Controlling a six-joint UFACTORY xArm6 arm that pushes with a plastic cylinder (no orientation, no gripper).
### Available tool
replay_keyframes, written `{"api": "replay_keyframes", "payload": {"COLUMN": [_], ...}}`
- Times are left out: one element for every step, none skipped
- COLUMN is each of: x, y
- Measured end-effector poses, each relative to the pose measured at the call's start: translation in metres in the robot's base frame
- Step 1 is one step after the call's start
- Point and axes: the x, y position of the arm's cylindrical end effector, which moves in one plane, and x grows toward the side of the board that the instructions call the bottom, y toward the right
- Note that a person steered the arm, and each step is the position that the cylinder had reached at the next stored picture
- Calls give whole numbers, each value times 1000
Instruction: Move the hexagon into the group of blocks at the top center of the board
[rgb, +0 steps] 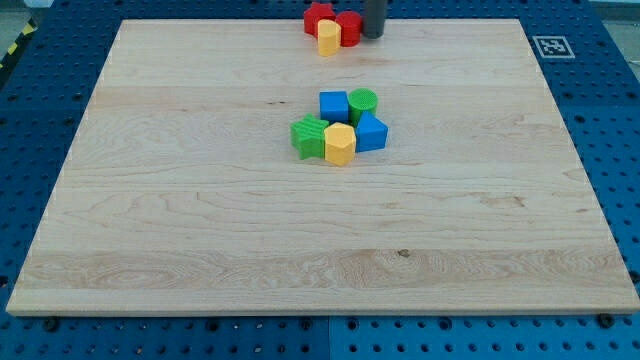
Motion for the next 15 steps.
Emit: {"api": "replay_keyframes", "payload": {"x": [42, 134, 230, 293, 293, 274, 260, 244, 231, 218, 205, 196, 196, 195, 186], "y": [16, 49, 58, 55, 14, -28, -42, -44, -46, -61, -73, -75, -72, -60, -50]}}
